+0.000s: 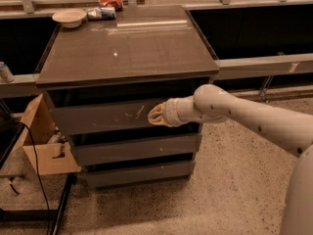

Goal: Close top drawer

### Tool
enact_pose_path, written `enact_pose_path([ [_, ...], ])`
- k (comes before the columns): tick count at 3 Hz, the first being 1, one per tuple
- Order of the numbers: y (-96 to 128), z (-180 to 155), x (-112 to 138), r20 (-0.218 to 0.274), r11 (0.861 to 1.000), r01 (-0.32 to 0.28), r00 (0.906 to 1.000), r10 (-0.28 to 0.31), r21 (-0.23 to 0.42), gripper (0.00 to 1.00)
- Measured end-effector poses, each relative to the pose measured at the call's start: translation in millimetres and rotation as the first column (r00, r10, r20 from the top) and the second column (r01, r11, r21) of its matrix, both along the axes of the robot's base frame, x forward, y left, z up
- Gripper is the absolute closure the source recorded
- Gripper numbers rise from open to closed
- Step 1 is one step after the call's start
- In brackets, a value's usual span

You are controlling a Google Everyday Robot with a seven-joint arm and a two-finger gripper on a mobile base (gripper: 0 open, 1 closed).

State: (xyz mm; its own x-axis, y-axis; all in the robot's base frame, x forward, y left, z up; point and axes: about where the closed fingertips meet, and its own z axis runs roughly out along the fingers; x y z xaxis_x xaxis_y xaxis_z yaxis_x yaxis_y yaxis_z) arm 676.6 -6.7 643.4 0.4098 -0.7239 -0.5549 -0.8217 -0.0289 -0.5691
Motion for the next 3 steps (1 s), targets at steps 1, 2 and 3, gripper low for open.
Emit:
enact_pose_path([
  [1,-6,2,-21,-0.092,1.0,-0.007,0.9957,0.008,0.007,1.0],
  [2,-9,1,-38,-0.166,1.0,-0.01,0.9861,0.013,0.016,1.0],
  [3,-11,2,-55,-0.252,1.0,-0.021,0.9673,0.026,0.023,1.0],
])
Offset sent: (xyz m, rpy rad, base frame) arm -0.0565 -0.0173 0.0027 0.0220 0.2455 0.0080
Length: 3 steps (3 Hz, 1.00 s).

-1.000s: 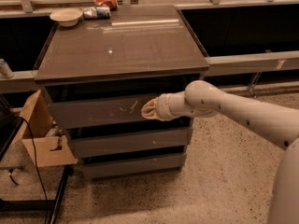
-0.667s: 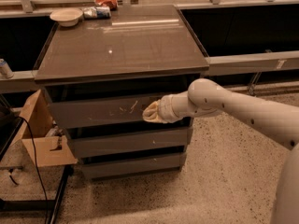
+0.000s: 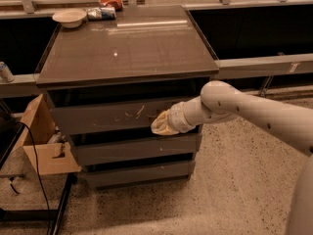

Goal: Close top drawer

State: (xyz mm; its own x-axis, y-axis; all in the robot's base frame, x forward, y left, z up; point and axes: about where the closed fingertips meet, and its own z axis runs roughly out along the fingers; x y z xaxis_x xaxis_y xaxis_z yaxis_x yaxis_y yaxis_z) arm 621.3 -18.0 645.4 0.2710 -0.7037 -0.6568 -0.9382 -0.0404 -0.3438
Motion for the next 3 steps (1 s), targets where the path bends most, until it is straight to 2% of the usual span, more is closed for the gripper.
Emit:
enact_pose_path([
  [1,1.0,-0.7,-2.4,-0.007,1.0,-0.007,0.9999,0.007,0.001,0.82],
  [2,1.1,-0.8,-2.4,-0.007,1.0,-0.007,0.9999,0.007,0.001,0.57],
  [3,1.1,-0.8,-2.4,-0.007,1.0,-0.007,0.9999,0.007,0.001,0.28],
])
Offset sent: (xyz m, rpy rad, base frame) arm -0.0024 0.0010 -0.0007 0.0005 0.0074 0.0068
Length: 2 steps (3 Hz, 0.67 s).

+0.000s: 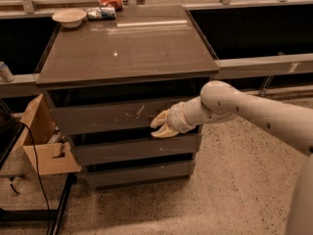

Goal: Close top drawer

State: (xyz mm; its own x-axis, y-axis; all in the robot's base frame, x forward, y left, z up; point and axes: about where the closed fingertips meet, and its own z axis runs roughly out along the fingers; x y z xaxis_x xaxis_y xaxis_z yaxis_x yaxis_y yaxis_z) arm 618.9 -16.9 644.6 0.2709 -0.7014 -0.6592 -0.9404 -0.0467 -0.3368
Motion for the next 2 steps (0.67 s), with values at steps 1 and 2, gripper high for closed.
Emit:
enact_pose_path([
  [1,0.0,0.0,0.0,0.0,1.0,0.0,1.0,0.0,0.0,0.03],
  [2,0.1,0.0,0.0,0.0,1.0,0.0,1.0,0.0,0.0,0.0],
])
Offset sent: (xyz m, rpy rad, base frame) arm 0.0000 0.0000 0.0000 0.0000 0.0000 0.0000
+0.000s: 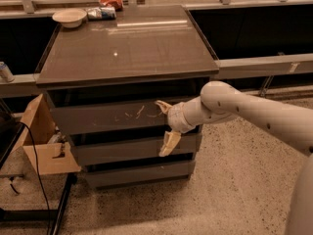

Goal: Close top drawer

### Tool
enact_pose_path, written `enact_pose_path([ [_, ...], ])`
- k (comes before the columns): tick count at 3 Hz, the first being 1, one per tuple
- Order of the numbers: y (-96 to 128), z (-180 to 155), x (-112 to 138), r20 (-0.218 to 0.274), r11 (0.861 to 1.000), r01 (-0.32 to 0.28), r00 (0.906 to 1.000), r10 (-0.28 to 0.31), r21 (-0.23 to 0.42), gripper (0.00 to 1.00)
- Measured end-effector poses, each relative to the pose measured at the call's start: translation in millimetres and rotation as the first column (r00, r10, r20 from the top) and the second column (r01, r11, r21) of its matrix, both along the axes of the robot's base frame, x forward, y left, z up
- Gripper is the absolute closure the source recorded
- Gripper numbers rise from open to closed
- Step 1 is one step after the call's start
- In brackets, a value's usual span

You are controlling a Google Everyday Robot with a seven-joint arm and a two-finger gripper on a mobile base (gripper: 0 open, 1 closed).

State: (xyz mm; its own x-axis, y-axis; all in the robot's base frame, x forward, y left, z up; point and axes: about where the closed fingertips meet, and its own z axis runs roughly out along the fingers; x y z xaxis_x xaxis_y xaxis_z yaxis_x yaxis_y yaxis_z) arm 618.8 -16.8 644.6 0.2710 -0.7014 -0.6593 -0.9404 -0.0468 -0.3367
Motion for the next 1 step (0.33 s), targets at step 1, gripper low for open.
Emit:
enact_pose_path([
  [1,0.0,0.0,0.0,0.0,1.0,0.0,1.0,0.0,0.0,0.0],
])
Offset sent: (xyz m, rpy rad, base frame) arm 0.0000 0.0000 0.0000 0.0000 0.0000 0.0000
